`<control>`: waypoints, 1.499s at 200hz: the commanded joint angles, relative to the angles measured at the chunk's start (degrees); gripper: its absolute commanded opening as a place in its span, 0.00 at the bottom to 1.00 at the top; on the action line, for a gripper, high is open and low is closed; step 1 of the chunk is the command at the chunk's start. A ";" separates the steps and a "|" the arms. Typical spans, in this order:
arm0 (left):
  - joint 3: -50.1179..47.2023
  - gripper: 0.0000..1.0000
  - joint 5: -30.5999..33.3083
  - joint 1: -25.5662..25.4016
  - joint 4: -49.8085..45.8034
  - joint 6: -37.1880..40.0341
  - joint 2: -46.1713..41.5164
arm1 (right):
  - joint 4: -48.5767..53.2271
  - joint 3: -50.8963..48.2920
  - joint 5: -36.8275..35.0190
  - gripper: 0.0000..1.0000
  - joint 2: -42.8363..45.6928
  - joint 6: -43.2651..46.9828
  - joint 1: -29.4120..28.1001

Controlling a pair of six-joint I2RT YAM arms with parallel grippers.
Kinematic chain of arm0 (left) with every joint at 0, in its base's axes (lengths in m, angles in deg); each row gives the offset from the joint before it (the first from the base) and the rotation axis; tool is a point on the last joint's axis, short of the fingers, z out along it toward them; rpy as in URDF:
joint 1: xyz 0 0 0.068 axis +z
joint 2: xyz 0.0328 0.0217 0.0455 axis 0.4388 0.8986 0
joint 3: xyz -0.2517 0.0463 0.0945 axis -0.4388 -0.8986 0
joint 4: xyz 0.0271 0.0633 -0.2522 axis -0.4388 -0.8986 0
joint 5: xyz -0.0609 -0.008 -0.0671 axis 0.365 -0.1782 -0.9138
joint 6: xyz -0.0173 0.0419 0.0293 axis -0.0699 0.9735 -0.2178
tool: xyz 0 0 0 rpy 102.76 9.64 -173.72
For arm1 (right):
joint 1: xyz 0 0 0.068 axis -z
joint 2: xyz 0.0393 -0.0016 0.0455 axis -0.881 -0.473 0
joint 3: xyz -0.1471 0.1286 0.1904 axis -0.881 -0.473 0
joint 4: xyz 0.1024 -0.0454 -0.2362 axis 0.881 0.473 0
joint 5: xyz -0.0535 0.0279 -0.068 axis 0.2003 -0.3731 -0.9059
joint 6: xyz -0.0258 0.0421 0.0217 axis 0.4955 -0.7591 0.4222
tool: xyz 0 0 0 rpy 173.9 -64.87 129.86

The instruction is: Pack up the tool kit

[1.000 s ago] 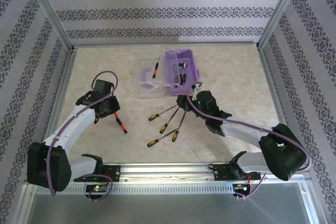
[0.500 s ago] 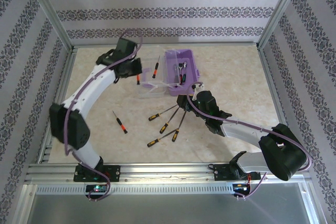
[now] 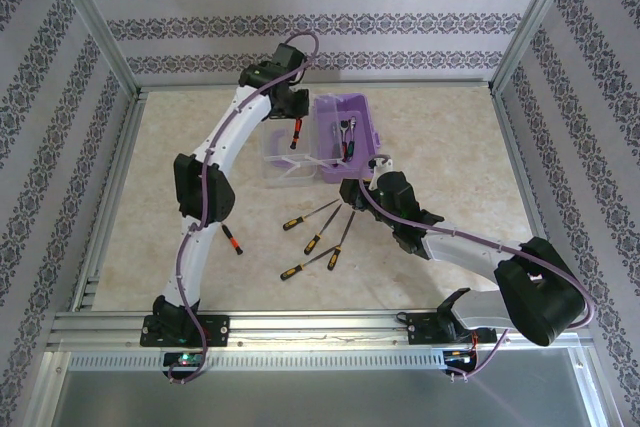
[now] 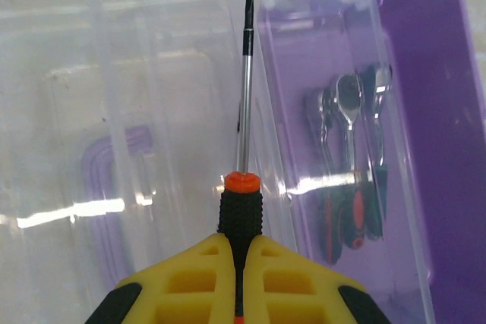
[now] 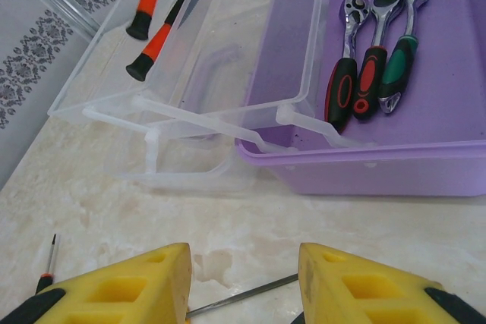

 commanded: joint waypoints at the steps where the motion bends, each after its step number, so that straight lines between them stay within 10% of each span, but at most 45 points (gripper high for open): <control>1: 2.66 0.07 0.34 -1.05 -6.68 1.66 0.35 | -0.30 0.11 -0.64 0.42 1.20 0.18 0.50; 208: 0.71 0.18 -2.13 -2.19 -5.96 -1.31 2.16 | -0.30 0.02 -0.37 0.43 1.70 0.08 0.67; 300: 4.14 0.39 -1.90 -1.15 -6.91 -0.64 -3.76 | -0.30 0.02 -0.06 0.43 1.70 -0.08 0.66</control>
